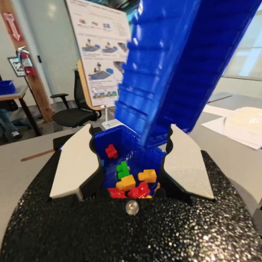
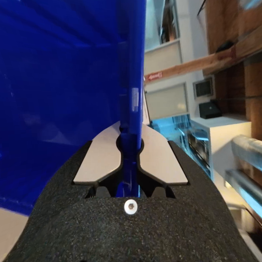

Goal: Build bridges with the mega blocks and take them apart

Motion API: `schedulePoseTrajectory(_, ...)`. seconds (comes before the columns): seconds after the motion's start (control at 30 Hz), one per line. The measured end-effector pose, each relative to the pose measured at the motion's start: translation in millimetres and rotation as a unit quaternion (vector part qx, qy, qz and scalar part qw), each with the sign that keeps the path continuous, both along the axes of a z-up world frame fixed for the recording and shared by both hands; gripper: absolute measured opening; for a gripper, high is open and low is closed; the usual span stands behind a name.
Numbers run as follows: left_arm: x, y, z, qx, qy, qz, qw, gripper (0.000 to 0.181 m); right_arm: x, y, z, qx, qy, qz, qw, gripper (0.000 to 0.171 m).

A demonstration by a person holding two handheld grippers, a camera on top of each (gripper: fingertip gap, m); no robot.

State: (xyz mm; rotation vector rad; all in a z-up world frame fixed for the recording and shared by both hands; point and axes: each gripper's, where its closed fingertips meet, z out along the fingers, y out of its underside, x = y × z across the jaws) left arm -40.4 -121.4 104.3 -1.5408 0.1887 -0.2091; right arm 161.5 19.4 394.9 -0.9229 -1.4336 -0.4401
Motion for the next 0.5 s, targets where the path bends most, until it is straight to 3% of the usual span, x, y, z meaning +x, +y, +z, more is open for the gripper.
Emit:
schedulePoseTrajectory(0.23,75.7,40.8,-8.2,-0.025,0.05,-0.066,0.996,0.099,117.7,28.2,-61.2,-0.041,-0.158,-0.134,0.977,0.015)
schedulePoseTrajectory(0.5,136.6,70.8,-33.8,-0.064,0.066,-0.134,0.987,0.099,187.6,46.8,-146.0,-0.254,-0.271,-0.174,0.912,0.014)
